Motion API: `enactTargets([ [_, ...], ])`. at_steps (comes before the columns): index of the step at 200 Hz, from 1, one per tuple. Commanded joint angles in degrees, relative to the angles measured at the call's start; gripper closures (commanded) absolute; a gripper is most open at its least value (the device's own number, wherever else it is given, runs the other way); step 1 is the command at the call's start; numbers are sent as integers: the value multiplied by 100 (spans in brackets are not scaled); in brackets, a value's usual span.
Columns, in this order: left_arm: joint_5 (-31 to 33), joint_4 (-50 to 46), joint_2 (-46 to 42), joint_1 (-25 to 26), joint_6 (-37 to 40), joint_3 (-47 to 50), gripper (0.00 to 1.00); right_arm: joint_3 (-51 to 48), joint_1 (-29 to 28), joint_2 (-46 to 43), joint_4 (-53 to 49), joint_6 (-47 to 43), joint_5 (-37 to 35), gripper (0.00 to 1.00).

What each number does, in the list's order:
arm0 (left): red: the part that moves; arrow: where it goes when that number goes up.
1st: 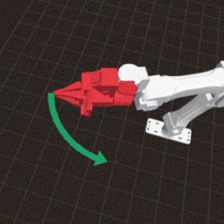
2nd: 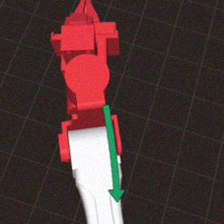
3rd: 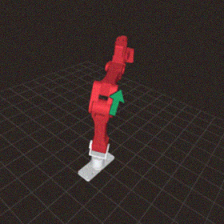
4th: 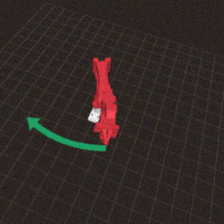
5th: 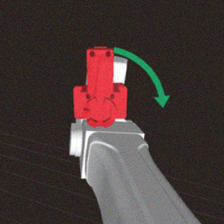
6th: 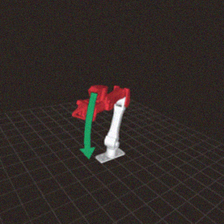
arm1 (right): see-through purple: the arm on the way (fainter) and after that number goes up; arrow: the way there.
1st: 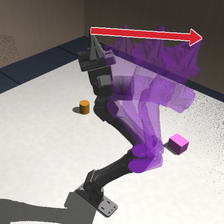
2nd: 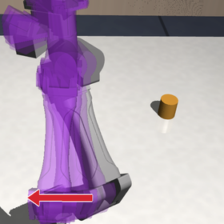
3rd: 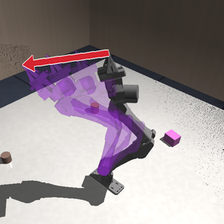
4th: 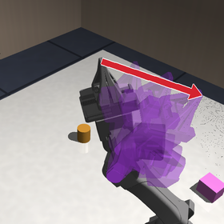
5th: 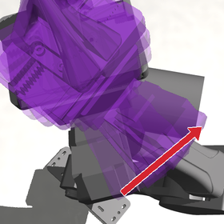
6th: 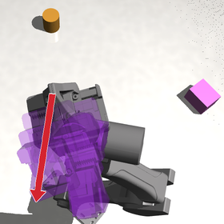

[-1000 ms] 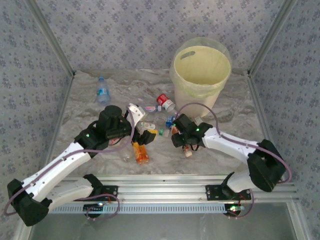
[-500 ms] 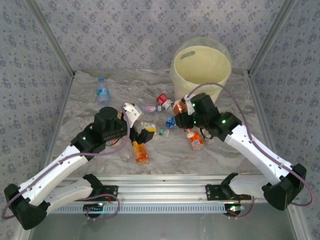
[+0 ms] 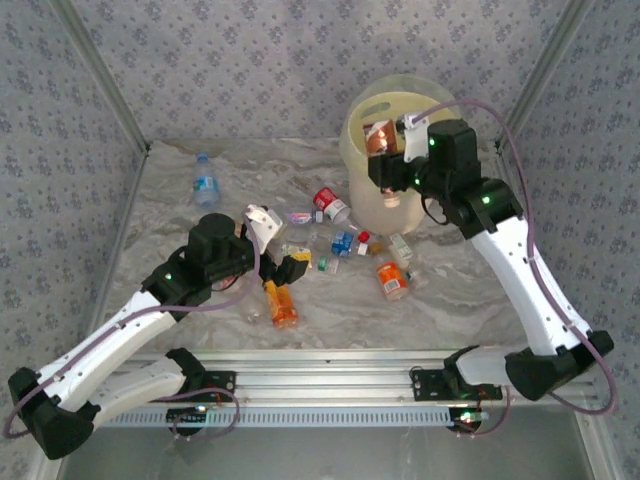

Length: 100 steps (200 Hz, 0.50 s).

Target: Put the plastic bottles in the bin

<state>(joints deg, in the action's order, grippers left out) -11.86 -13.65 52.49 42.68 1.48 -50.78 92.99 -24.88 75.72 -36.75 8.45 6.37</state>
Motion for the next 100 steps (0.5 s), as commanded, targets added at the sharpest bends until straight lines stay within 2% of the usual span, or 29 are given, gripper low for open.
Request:
enactTargets([
  [1,93,109,-108,28,13,43,0,535,207,299,-145,-237,132,47],
  [100,70,82,-60,26,50,35,0,2202,899,1744,-527,-569,-497,47],
])
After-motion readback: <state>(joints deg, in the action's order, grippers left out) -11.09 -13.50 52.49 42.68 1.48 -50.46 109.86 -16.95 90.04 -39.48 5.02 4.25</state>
